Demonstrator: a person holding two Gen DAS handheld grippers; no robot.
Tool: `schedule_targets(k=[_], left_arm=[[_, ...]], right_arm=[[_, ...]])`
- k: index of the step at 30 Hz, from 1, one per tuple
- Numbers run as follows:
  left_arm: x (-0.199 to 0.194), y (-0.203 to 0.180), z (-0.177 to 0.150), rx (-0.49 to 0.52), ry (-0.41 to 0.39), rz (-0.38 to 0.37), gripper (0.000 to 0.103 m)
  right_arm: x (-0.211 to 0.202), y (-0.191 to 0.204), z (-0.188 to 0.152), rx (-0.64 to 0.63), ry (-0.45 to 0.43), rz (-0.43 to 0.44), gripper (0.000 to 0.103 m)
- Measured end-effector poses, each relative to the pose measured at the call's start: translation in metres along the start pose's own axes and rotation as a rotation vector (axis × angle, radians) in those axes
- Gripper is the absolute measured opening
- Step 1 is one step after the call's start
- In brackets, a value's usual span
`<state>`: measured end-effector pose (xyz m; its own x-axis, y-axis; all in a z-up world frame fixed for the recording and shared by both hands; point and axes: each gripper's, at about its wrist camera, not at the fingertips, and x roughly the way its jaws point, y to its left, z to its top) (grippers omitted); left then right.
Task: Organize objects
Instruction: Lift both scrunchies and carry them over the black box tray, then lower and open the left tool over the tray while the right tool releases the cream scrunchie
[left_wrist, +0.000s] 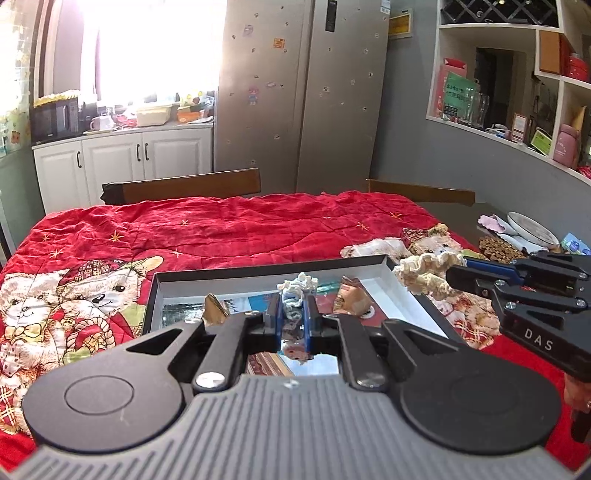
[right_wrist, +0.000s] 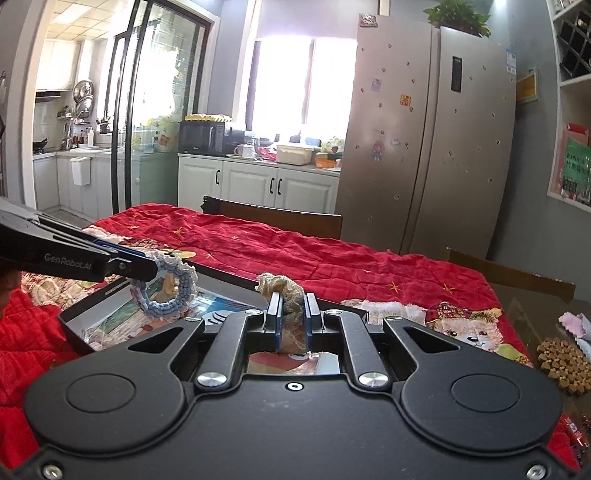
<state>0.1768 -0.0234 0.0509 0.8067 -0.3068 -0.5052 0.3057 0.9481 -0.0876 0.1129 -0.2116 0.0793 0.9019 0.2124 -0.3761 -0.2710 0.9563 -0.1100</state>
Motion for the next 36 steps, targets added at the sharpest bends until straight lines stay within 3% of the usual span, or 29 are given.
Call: schedule_targets(k=[14, 25, 36], left_arm=[[0.052, 0.012, 0.001, -0.055, 0.057, 0.015, 0.014], [0.079, 0.028, 0.005, -0.115, 0.049, -0.011, 0.014], [0.1, 0.024, -0.005, -0.07, 0.089, 0.013, 0.014]], right_arm=[[0.07, -0.022, -0.008, 0.079, 0.07, -0.072, 0.011], [0.103, -0.028, -0.021, 0.091, 0.081, -0.144, 0.011], [0.124, -0.028, -0.036, 0.088, 0.119, -0.155, 0.011]])
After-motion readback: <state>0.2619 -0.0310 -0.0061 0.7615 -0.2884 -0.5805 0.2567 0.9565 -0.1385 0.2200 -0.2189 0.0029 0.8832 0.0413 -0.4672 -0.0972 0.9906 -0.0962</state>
